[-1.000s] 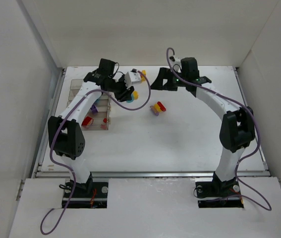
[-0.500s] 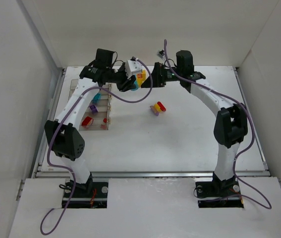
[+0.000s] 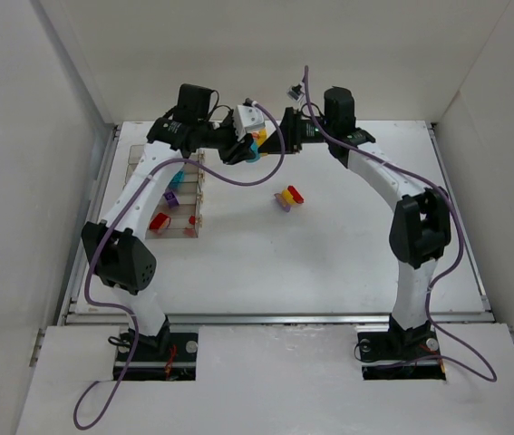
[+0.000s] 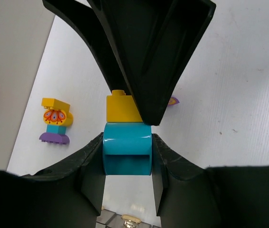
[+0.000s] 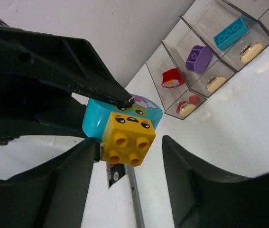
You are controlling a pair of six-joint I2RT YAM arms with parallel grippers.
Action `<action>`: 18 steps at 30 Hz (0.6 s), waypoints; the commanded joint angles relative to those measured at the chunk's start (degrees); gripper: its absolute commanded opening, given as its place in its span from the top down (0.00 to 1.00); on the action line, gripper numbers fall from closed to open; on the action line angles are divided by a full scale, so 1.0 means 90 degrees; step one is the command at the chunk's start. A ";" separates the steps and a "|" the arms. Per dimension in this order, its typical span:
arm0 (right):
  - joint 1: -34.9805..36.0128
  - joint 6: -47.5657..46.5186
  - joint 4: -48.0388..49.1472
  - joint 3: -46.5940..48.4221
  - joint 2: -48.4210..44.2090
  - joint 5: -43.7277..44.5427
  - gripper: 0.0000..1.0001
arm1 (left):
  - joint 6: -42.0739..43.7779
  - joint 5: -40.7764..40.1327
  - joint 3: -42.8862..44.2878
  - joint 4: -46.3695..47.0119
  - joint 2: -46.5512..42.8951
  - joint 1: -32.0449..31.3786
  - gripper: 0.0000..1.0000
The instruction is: Sort the legos into containers by color
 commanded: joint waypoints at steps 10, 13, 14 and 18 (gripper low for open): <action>0.0028 0.0480 0.0931 0.0300 0.0079 -0.0087 1.00 | -0.0062 0.0252 0.0181 -0.0040 -0.0440 0.0001 1.00; -0.0030 0.0480 0.0931 0.0126 0.0020 0.0186 1.00 | -0.0004 -0.0030 -0.0024 -0.0098 -0.0440 0.0001 1.00; -0.0098 0.0557 0.0931 -0.0088 -0.0067 0.0313 1.00 | 0.0084 -0.0099 -0.0082 -0.0156 -0.0508 0.0001 1.00; -0.0732 0.0762 0.0931 -0.0926 -0.0438 0.1152 1.00 | 0.0358 -0.0158 -0.0619 -0.0216 -0.0655 0.0479 1.00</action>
